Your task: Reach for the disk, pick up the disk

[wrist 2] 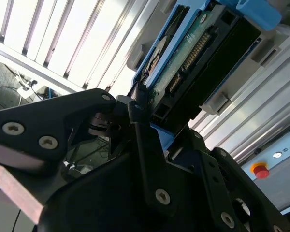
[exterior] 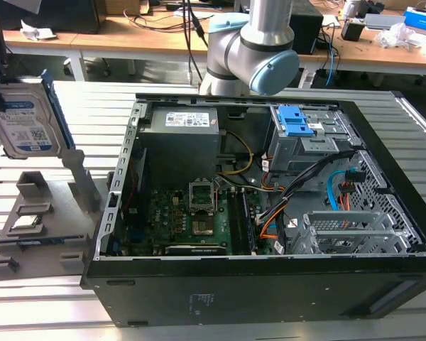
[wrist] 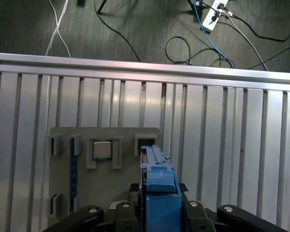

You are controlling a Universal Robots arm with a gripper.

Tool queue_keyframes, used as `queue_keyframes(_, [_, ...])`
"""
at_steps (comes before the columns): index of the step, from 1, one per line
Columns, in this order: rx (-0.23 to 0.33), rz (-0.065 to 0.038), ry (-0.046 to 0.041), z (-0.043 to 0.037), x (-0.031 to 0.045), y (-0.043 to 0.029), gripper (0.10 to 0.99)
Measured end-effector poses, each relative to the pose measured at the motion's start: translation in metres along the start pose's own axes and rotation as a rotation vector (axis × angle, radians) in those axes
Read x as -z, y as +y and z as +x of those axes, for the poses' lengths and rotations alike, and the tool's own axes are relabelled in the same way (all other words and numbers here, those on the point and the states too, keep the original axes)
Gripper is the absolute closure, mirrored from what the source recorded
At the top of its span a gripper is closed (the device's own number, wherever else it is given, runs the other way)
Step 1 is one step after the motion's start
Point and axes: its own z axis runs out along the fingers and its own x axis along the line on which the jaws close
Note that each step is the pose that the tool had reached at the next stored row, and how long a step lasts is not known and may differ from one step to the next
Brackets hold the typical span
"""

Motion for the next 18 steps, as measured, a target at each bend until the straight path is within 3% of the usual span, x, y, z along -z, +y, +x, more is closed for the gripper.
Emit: queue_keyframes(18, [0.000, 0.000, -0.0001, -0.0009, 0.0341, 0.0013, 0.718])
